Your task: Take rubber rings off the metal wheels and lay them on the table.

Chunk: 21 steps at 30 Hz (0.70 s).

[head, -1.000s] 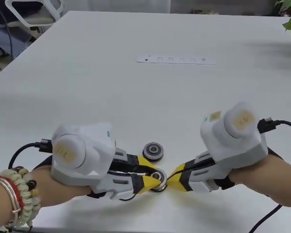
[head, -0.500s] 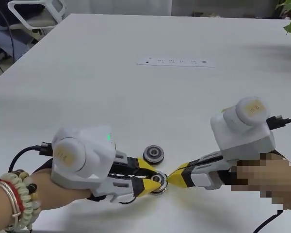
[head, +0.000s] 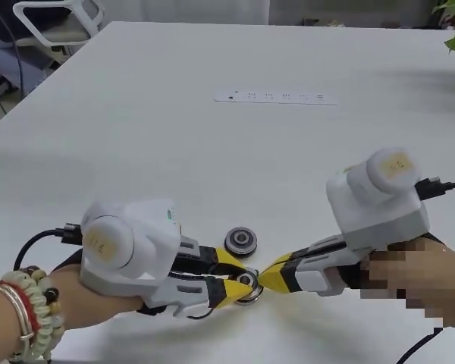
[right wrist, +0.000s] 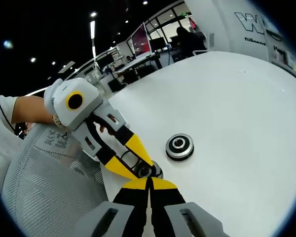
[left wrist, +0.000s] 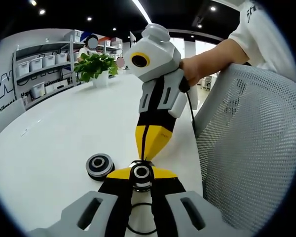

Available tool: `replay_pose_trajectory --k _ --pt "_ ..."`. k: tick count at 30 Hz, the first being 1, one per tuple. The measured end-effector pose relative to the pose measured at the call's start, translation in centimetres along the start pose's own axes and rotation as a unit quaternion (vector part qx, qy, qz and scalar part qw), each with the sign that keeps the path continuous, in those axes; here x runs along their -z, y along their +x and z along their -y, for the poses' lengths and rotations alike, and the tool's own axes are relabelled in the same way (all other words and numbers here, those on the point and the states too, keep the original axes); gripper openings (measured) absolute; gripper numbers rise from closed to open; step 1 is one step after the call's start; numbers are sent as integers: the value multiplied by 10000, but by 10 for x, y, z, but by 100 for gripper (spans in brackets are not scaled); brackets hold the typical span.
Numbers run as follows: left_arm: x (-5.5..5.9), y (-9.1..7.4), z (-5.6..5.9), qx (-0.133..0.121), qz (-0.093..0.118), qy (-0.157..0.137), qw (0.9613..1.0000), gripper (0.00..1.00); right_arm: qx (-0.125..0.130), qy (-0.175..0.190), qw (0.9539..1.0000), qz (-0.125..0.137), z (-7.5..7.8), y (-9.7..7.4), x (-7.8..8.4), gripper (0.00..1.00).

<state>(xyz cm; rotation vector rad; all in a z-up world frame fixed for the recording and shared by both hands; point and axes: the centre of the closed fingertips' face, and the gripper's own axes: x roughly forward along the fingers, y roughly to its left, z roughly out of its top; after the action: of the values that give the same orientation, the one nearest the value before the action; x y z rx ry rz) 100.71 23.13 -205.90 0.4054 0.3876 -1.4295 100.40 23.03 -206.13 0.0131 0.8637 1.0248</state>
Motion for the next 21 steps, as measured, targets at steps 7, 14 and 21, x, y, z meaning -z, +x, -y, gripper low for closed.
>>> replay_pose_trajectory --k 7,14,21 --pt "0 1 1 9 5 -2 10000 8 -79 -181 9998 33 -7 2 -2 0" --pt "0 1 1 12 4 -6 10000 8 -85 -178 9998 60 -5 1 -2 0" --pt "0 1 1 18 3 -4 10000 8 -228 -213 9992 235 -11 1 -9 0"
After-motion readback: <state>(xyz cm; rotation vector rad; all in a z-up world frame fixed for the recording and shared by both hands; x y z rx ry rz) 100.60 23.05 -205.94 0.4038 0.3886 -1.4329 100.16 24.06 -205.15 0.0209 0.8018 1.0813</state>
